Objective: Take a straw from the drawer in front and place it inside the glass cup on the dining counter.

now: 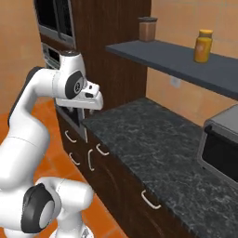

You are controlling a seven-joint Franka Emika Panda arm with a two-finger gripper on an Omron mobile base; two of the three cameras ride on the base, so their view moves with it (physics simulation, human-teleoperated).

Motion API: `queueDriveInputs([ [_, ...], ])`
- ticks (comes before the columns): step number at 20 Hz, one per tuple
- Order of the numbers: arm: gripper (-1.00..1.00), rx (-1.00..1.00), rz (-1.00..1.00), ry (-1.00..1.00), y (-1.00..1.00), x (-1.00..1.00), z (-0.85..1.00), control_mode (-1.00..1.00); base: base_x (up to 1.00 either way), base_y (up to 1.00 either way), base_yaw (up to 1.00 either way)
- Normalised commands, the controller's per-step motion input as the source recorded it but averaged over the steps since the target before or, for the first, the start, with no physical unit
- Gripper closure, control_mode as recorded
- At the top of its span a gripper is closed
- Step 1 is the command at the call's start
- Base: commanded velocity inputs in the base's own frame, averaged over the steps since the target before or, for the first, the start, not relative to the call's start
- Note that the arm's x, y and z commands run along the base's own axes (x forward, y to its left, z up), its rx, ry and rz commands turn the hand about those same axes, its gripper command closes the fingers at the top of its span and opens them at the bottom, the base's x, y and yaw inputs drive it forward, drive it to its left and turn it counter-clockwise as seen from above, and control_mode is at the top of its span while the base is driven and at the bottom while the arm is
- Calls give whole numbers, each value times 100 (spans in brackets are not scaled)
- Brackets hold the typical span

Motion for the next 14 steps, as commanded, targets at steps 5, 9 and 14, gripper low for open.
queueDriveInputs([
  [5, -100, 0, 0, 0, 0, 0, 0, 100, 3, -54, 43],
  [9, -100, 0, 0, 0, 0, 0, 0, 100, 4, -65, 39],
  [14, -100, 0, 0, 0, 0, 0, 0, 100, 0, -74, 28],
])
